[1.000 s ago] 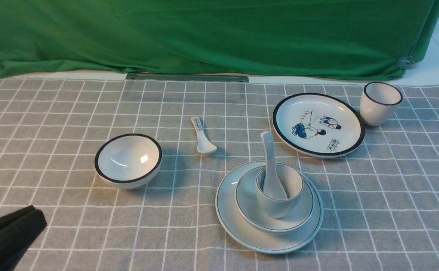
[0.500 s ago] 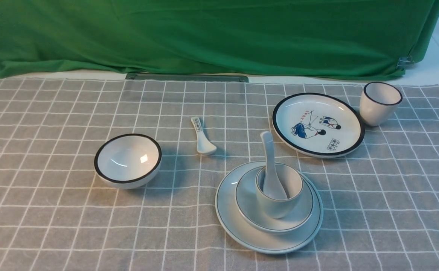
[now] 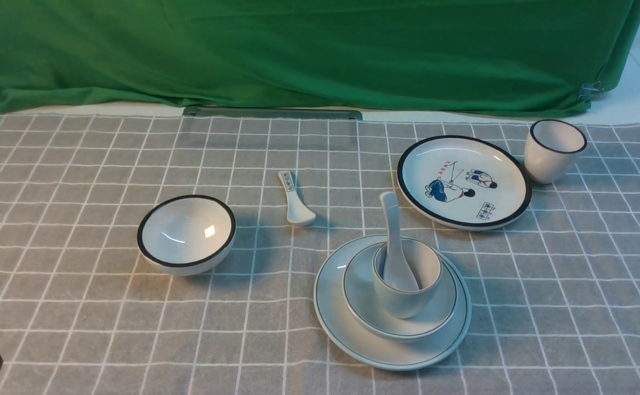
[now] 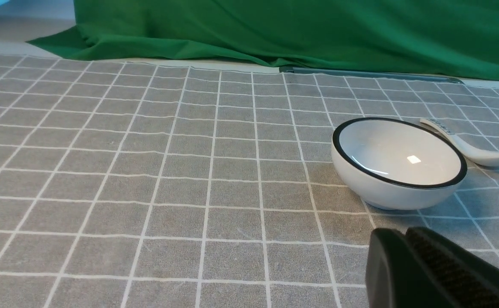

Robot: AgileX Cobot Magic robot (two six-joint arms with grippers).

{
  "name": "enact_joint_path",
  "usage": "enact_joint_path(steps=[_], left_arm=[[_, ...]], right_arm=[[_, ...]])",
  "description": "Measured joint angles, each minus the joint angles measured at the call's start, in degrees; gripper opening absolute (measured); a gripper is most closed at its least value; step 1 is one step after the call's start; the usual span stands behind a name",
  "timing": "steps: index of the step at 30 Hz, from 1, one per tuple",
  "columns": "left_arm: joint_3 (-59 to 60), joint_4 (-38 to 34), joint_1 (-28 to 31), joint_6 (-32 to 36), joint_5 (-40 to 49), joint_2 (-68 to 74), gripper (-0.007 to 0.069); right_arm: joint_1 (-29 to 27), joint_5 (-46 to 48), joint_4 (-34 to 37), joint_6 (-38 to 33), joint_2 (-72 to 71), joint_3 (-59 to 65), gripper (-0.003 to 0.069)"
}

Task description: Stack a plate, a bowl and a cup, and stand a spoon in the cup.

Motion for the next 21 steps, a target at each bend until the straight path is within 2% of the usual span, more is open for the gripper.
enact_joint_path(steps=[15,21], left_arm=[[0.0,0.0,0.0,0.0,0.0,0.0,0.0015],[0.0,0.0,0.0,0.0,0.0,0.0,0.0017]], right_arm=[[0.0,0.0,0.0,0.0,0.0,0.0,0.0196],[0.0,-0.28,-2.48,-3.37,0.0,0.74,0.0199]])
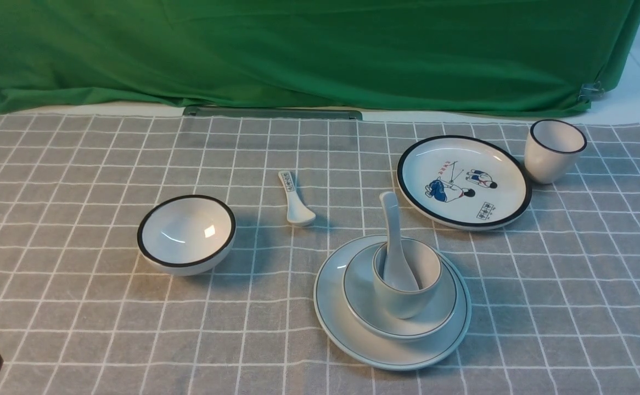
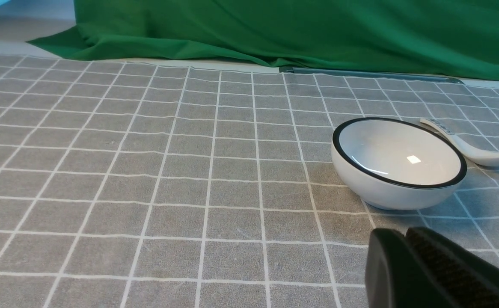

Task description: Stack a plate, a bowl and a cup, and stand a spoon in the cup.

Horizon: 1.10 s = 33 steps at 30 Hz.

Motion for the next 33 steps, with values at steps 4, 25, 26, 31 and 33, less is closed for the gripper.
enact_joint_path(steps=[4,25,26,31,33], left_arm=[[0.0,0.0,0.0,0.0,0.0,0.0,0.0017],[0.0,0.0,0.0,0.0,0.0,0.0,0.0017],[0.0,0.0,0.0,0.0,0.05,0.0,0.0017],[0.0,0.0,0.0,0.0,0.01,0.0,0.0017],[0.0,0.0,0.0,0.0,0.01,0.0,0.0017]], right_arm=[[0.0,-0.14,-3.6,-0.11,0.0,1.65,0.0209],[-27.42,-0.59,-4.95,4.67,0.16,20.29,0.0232],[-28.18,-0.1,-5.0,4.67,0.16,21.77,0.0234],[-28.54,1.45,-5.0,4.67,0.16,22.24,0.0241],[-28.54,1.51,-5.0,4.67,0.16,22.24,0.0241]])
